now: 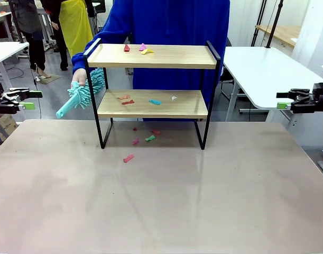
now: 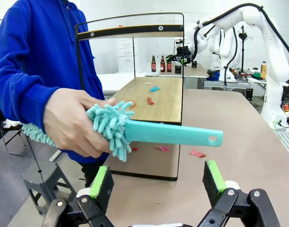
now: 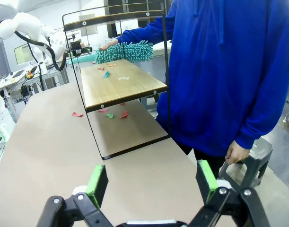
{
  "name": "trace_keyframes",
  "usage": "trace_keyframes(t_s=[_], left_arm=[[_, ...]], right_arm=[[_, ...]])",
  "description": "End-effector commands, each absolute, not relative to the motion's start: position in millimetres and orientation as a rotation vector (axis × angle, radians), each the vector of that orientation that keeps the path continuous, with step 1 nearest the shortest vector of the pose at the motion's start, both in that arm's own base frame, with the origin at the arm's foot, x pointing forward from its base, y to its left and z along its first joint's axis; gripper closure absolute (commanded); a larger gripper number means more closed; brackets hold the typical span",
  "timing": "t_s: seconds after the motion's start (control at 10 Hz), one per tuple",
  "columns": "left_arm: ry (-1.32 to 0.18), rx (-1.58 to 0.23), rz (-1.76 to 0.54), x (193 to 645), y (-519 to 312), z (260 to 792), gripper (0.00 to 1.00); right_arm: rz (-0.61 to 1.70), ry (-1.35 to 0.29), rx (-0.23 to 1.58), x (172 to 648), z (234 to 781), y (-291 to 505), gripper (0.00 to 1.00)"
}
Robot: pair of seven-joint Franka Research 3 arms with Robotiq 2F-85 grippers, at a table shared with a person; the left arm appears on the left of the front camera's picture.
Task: Clean the shelf.
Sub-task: Pick up the Duster handed by the human.
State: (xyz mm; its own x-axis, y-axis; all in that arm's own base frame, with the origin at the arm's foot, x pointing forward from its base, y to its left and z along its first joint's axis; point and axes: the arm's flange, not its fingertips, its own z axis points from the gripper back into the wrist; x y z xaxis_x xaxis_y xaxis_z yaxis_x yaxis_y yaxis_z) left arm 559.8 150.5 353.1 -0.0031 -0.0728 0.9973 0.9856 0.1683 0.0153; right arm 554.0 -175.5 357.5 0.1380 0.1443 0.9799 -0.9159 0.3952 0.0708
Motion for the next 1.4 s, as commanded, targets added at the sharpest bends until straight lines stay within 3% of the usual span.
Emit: trace_keyframes(t_s=[0.0, 0.2, 0.3, 0.8, 1.3], left_arm=[[-1.238, -1.018, -1.128, 558.5, 148.1, 356.0, 0.00], [-1.238, -1.027, -1.124, 559.8, 150.5, 353.1, 0.00], [-1.233, -0.980, -1.075, 551.2, 149.8, 379.2, 0.00], [-0.932, -0.655, -0.804, 504.1, 100.5, 507.2, 0.00], [-0.763, -0.507, -0.630, 449.4, 23.2, 567.8, 0.00]], right_arm=[[0.917, -1.177, 0.839, 550.1, 360.0, -171.8, 0.00], [0.917, -1.177, 0.839, 550.1, 360.0, -171.8, 0.00], [0.917, -1.177, 0.839, 550.1, 360.0, -171.8, 0.00], [0.917, -1.177, 0.839, 550.1, 360.0, -171.8, 0.00], [0.917, -1.177, 0.839, 550.1, 360.0, -171.8, 0.00]])
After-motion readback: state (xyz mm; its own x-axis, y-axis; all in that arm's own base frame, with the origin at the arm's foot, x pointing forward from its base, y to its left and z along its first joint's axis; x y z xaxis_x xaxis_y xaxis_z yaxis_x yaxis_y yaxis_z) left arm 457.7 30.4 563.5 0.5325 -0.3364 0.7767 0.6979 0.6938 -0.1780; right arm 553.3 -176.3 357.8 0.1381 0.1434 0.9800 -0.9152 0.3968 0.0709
